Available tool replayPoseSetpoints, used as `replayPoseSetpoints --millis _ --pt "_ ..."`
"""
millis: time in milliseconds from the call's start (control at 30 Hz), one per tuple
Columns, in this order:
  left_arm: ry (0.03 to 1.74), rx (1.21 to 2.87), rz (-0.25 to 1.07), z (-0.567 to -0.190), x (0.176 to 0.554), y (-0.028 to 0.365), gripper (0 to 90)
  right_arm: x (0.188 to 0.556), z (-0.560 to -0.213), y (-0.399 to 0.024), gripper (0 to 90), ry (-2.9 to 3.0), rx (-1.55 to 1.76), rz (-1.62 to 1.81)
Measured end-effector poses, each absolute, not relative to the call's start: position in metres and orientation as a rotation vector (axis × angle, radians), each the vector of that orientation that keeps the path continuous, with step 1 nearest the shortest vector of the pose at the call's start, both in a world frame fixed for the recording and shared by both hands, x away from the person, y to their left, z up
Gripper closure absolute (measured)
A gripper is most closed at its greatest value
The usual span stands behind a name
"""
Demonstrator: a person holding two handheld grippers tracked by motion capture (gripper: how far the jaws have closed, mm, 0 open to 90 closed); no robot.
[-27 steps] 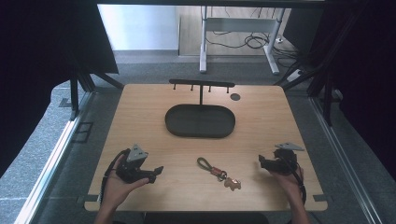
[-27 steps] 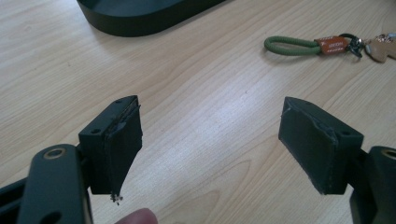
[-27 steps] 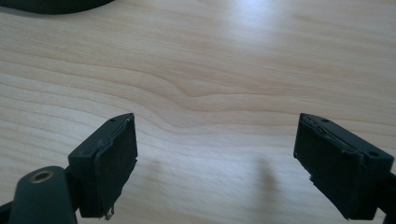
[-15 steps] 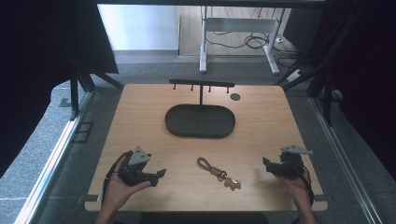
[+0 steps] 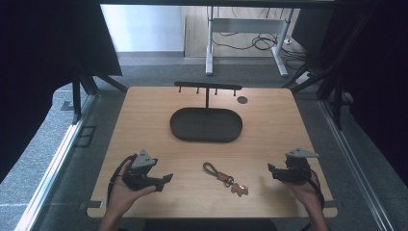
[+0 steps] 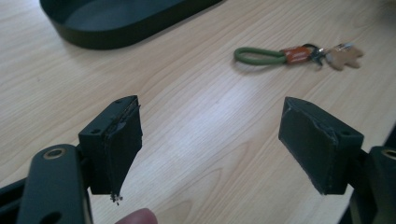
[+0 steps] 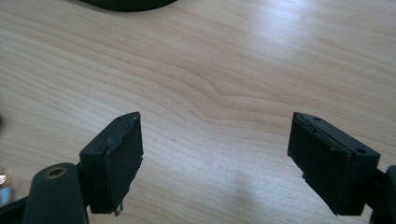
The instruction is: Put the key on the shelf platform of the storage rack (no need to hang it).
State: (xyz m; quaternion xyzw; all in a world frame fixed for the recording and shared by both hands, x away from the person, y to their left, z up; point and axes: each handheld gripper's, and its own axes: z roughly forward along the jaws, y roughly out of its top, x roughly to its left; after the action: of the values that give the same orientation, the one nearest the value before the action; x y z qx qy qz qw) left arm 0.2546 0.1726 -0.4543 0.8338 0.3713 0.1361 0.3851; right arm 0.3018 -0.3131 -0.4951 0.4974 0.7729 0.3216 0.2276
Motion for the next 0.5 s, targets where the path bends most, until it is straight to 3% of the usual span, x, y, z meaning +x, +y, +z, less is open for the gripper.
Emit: replayPoseSetpoints --millis 500 --pt "0.956 2.152 0.341 -0.465 0.258 0.172 21.7 0.306 -0.468 -0.288 29.6 2.331 1.268 0.859"
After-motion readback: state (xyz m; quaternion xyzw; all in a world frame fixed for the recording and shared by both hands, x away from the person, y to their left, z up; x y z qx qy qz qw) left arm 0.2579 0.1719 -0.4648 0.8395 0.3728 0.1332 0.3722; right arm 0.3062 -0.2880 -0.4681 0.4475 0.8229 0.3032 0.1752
